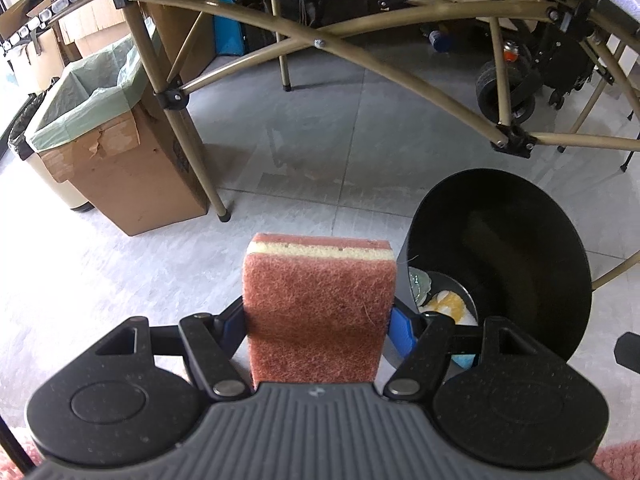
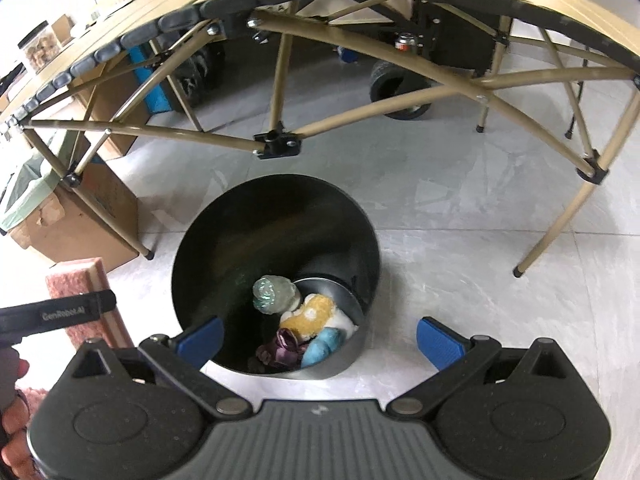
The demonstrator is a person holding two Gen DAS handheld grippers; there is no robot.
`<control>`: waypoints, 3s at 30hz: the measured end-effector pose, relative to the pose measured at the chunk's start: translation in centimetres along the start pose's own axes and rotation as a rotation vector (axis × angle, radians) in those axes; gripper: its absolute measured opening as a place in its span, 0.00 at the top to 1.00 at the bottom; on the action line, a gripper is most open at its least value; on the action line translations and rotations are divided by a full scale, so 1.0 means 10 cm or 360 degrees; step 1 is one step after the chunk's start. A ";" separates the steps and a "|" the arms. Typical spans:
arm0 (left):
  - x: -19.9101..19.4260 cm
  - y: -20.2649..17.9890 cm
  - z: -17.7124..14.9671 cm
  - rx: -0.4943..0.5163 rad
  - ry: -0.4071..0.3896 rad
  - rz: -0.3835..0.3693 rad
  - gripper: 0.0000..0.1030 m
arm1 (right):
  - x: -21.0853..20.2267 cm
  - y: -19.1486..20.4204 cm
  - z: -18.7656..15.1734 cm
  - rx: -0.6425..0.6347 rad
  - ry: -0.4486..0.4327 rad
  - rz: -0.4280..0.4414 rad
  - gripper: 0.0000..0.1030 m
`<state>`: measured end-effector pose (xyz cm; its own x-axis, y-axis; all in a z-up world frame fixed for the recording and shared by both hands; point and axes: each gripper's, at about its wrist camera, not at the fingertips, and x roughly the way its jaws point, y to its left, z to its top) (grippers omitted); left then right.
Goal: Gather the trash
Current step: 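Move the left gripper over the bin and open it to drop the sponge, then raise both open tools back up toward the table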
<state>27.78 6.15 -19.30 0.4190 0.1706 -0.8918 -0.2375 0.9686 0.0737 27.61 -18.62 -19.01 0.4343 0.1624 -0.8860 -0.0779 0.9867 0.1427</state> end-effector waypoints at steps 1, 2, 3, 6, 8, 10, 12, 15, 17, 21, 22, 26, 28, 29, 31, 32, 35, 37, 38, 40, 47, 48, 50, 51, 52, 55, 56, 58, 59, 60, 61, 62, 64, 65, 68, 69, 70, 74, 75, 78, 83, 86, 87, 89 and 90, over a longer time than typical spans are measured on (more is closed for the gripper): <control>-0.01 0.00 0.00 0.0002 -0.0003 -0.0005 0.32 | -0.01 -0.03 -0.01 0.0007 -0.0005 -0.0008 0.00; -0.01 0.00 0.00 0.0002 -0.0003 -0.0012 0.32 | -0.02 -0.07 -0.02 0.0016 -0.0009 -0.0017 0.00; -0.01 0.00 0.00 0.0002 -0.0004 -0.0019 0.32 | -0.03 -0.10 -0.03 0.0025 -0.0009 -0.0024 0.00; -0.04 -0.03 -0.01 0.0008 -0.0016 -0.0040 0.32 | -0.03 -0.22 -0.05 0.0064 -0.0012 -0.0061 0.00; -0.07 -0.04 0.00 0.0010 -0.0029 -0.0062 0.32 | -0.04 -0.31 -0.05 0.0092 -0.0015 -0.0081 0.00; -0.09 -0.07 0.01 0.0014 -0.0040 -0.0084 0.32 | -0.04 -0.39 -0.06 0.0127 -0.0017 -0.0097 0.00; -0.11 -0.09 0.02 0.0017 -0.0050 -0.0116 0.32 | -0.03 -0.49 -0.06 0.0161 -0.0015 -0.0116 0.00; -0.15 -0.17 0.03 0.0031 -0.0071 -0.0153 0.32 | 0.00 -0.61 -0.05 0.0208 -0.0016 -0.0136 0.00; -0.18 -0.25 0.03 0.0057 -0.0083 -0.0168 0.32 | 0.02 -0.67 -0.04 0.0231 -0.0015 -0.0151 0.00; -0.21 -0.43 0.02 0.0122 -0.0094 -0.0201 0.32 | 0.05 -0.76 -0.03 0.0245 -0.0010 -0.0179 0.00; -0.21 -0.47 0.02 0.0134 -0.0095 -0.0210 0.32 | 0.05 -0.77 -0.03 0.0247 -0.0012 -0.0182 0.00; -0.21 -0.65 0.02 0.0186 -0.0094 -0.0250 0.32 | 0.07 -0.81 0.02 0.0252 -0.0014 -0.0200 0.00; -0.21 -0.73 0.03 0.0206 -0.0096 -0.0266 0.32 | 0.08 -0.83 0.04 0.0242 -0.0019 -0.0217 0.00; -0.22 -0.77 0.03 0.0219 -0.0098 -0.0272 0.32 | 0.08 -0.83 0.05 0.0234 -0.0022 -0.0227 0.00; -0.21 -0.85 0.05 0.0235 -0.0101 -0.0280 0.32 | 0.08 -0.83 0.07 0.0216 -0.0031 -0.0250 0.00; -0.20 -0.89 0.07 0.0244 -0.0103 -0.0283 0.32 | 0.08 -0.83 0.08 0.0211 -0.0037 -0.0261 0.00; -0.17 -0.99 0.10 0.0264 -0.0102 -0.0288 0.32 | 0.07 -0.87 0.11 0.0209 -0.0053 -0.0286 0.00; -0.15 -1.06 0.13 0.0270 -0.0095 -0.0300 0.32 | 0.06 -0.89 0.13 0.0200 -0.0065 -0.0304 0.00; -0.14 -1.09 0.14 0.0273 -0.0093 -0.0303 0.32 | 0.06 -0.90 0.14 0.0197 -0.0068 -0.0312 0.00; -0.12 -1.15 0.16 0.0282 -0.0093 -0.0311 0.32 | 0.05 -0.91 0.15 0.0192 -0.0072 -0.0323 0.00; -0.06 -1.31 0.22 0.0298 -0.0081 -0.0318 0.32 | 0.05 -0.90 0.18 0.0162 -0.0079 -0.0348 0.00; -0.04 -1.32 0.23 0.0295 -0.0073 -0.0319 0.32 | 0.05 -0.90 0.19 0.0160 -0.0079 -0.0351 0.00; -0.02 -1.36 0.25 0.0291 -0.0059 -0.0320 0.32 | 0.06 -0.91 0.20 0.0162 -0.0078 -0.0356 0.00; 0.00 -1.38 0.25 0.0291 -0.0052 -0.0320 0.32 | 0.06 -0.92 0.21 0.0163 -0.0078 -0.0360 0.00; 0.01 -1.39 0.26 0.0289 -0.0045 -0.0327 0.32 | 0.06 -0.93 0.22 0.0164 -0.0079 -0.0364 0.00; 0.03 -1.45 0.27 0.0300 -0.0038 -0.0330 0.32 | 0.06 -0.96 0.25 0.0167 -0.0080 -0.0374 0.00; 0.03 -1.47 0.27 0.0305 -0.0038 -0.0324 0.32 | 0.07 -0.97 0.26 0.0170 -0.0081 -0.0381 0.00; 0.05 -1.49 0.28 0.0305 -0.0033 -0.0324 0.32 | 0.07 -0.98 0.27 0.0175 -0.0082 -0.0390 0.00; 0.06 -1.50 0.29 0.0305 -0.0029 -0.0326 0.32 | 0.08 -0.99 0.27 0.0175 -0.0080 -0.0392 0.00; 0.06 -1.51 0.29 0.0306 -0.0029 -0.0324 0.32 | 0.09 -0.98 0.27 0.0170 -0.0075 -0.0392 0.00; 0.07 -1.51 0.29 0.0310 -0.0030 -0.0318 0.32 | 0.10 -0.97 0.27 0.0164 -0.0071 -0.0389 0.00; 0.08 -1.52 0.29 0.0315 -0.0031 -0.0312 0.32 | 0.10 -0.96 0.27 0.0157 -0.0070 -0.0386 0.00; 0.08 -1.52 0.29 0.0324 -0.0028 -0.0311 0.31 | 0.10 -0.94 0.27 0.0151 -0.0072 -0.0384 0.00; 0.08 -1.52 0.28 0.0332 -0.0029 -0.0311 0.29 | 0.10 -0.94 0.27 0.0151 -0.0072 -0.0382 0.00; 0.09 -1.53 0.27 0.0344 -0.0023 -0.0314 0.00 | 0.10 -0.94 0.26 0.0154 -0.0070 -0.0380 0.00; 0.09 -1.53 0.27 0.0338 -0.0008 -0.0316 0.00 | 0.10 -0.94 0.25 0.0156 -0.0068 -0.0381 0.00; 0.10 -1.52 0.27 0.0335 0.0011 -0.0320 0.00 | 0.10 -0.93 0.25 0.0158 -0.0067 -0.0381 0.00; 0.12 -1.49 0.28 0.0327 0.0059 -0.0311 0.00 | 0.09 -0.94 0.25 0.0160 -0.0067 -0.0384 0.00; 0.12 -1.48 0.28 0.0331 0.0062 -0.0304 0.00 | 0.10 -0.94 0.24 0.0160 -0.0067 -0.0384 0.00; 0.12 -1.47 0.28 0.0346 0.0080 -0.0291 0.00 | 0.09 -0.94 0.24 0.0159 -0.0068 -0.0384 0.00; 0.13 -1.45 0.28 0.0362 0.0095 -0.0279 0.00 | 0.10 -0.93 0.24 0.0155 -0.0065 -0.0384 0.00; 0.13 -1.45 0.27 0.0371 0.0098 -0.0275 0.00 | 0.10 -0.92 0.24 0.0150 -0.0063 -0.0383 0.00; 0.13 -1.45 0.28 0.0375 0.0096 -0.0273 0.00 | 0.10 -0.92 0.24 0.0150 -0.0063 -0.0384 0.00; 0.11 -1.45 0.27 0.0378 0.0082 -0.0263 0.00 | 0.10 -0.92 0.24 0.0151 -0.0063 -0.0384 0.00; 0.10 -1.45 0.27 0.0381 0.0075 -0.0262 0.00 | 0.10 -0.91 0.24 0.0151 -0.0064 -0.0384 0.00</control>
<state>33.99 -7.25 -20.09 0.3922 0.0045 -0.9199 0.0462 0.9986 0.0246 30.91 -27.46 -20.18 0.4657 -0.0795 -0.8814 0.1161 0.9928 -0.0281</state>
